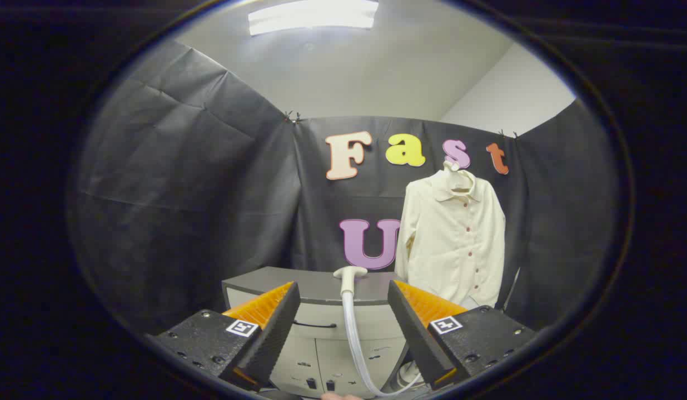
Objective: Iron the clothes twice with a garment steamer, once on the left side and once on the right side.
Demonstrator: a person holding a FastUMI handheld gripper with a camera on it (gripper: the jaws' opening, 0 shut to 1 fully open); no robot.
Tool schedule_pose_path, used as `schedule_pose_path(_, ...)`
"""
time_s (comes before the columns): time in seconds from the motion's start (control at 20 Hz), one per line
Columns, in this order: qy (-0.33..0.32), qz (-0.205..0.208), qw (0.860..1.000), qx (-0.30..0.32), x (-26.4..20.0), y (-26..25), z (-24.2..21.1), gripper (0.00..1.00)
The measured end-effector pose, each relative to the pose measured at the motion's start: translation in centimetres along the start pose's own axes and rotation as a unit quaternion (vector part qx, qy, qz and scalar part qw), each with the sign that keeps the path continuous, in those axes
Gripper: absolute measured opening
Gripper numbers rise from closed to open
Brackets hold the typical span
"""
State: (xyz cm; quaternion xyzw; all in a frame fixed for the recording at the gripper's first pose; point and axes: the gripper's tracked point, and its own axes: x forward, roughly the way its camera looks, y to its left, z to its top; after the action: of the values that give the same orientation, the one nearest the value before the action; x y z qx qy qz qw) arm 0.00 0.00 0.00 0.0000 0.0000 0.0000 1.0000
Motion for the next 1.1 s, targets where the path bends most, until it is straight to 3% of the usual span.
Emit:
schedule_pose_path(0.75,0.004,0.0,1.0,0.003,0.6,-0.3,-0.5,0.96)
schedule_pose_path(1.1,0.016,0.001,1.0,-0.023,3.3,0.1,-1.3,0.96)
